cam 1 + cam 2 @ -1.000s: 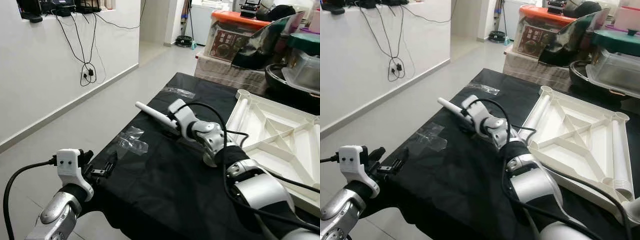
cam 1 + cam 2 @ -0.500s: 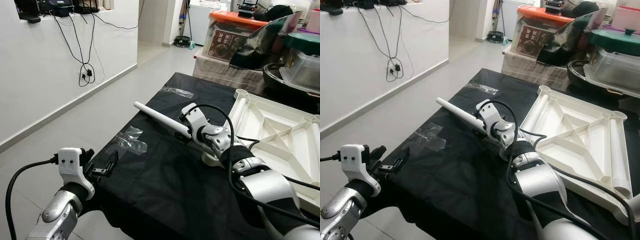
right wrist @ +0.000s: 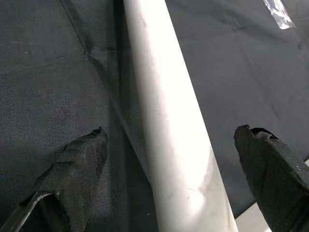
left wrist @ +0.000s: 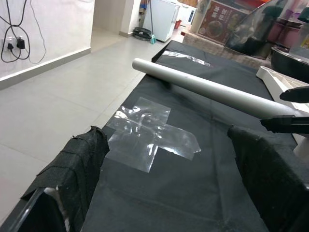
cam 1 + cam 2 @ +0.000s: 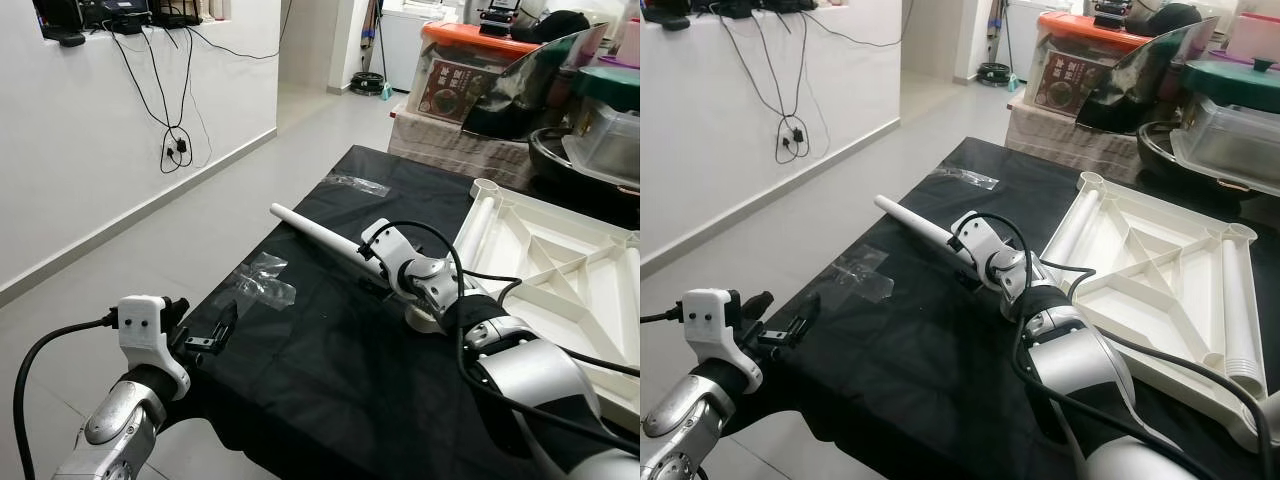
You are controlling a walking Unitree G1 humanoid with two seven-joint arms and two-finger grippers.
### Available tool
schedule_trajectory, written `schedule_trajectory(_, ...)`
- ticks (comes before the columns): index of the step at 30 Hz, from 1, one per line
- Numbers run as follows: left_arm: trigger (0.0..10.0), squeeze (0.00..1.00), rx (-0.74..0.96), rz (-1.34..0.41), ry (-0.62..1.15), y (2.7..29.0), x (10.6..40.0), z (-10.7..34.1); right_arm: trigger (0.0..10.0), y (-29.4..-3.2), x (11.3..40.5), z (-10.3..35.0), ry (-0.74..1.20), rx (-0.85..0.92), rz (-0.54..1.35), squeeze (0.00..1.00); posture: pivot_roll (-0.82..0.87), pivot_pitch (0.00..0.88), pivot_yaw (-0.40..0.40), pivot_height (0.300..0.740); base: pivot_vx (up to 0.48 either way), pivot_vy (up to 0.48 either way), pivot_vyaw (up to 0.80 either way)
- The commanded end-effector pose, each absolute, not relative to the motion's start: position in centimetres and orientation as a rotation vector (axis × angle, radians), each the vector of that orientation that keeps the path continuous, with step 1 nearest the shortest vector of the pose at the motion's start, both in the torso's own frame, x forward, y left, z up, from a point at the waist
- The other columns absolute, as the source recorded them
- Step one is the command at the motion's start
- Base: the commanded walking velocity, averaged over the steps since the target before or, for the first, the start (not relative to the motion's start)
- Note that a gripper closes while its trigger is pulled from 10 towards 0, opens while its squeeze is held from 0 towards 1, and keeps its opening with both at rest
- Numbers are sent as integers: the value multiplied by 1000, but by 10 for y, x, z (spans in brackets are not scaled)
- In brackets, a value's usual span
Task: Building children table
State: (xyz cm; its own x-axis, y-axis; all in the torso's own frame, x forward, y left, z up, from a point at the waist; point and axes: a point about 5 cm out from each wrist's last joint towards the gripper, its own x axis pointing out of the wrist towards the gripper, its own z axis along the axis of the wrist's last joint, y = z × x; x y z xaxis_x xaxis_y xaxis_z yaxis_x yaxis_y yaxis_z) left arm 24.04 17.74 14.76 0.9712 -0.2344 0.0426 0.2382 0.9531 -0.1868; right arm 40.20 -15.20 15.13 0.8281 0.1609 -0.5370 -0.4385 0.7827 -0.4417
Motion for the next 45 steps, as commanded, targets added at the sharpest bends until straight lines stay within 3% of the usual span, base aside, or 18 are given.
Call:
schedule_trajectory(1,10000,0,-185,-245,-13,176,241,145,10000,-161,401,150,517,-578,302,0,93,0,-121,740,0,0,0)
schedule_trajectory(6,10000,0,-181,-244,-12,176,241,144,10000,-162,399,145,537,-573,296,0,96,0,-122,740,0,0,0)
schedule_trajectory(8,10000,0,-178,-244,-10,176,240,144,0,-162,397,139,551,-577,301,0,97,0,-123,740,0,0,0)
schedule_trajectory(29,10000,0,-161,-252,-2,175,241,142,0,-159,394,133,560,-693,358,0,92,0,-119,740,0,0,0)
schedule_trajectory(30,10000,0,-161,-251,-2,175,241,142,10000,-159,394,132,558,-711,363,0,91,0,-121,740,0,0,0)
schedule_trajectory(33,10000,0,-162,-251,-3,175,241,142,10000,-158,395,133,545,-724,362,0,91,0,-121,740,0,0,0)
schedule_trajectory(34,10000,0,-163,-251,-3,175,241,142,10000,-153,396,136,527,-719,395,953,92,0,-122,740,0,0,0)
schedule_trajectory(36,10000,0,-163,-252,-3,174,241,142,10000,-146,397,141,508,-700,435,1000,87,0,-119,740,0,0,0)
schedule_trajectory(45,10000,0,-165,-261,-2,174,240,142,10000,-96,403,182,377,-628,751,1000,84,0,-116,740,0,0,0)
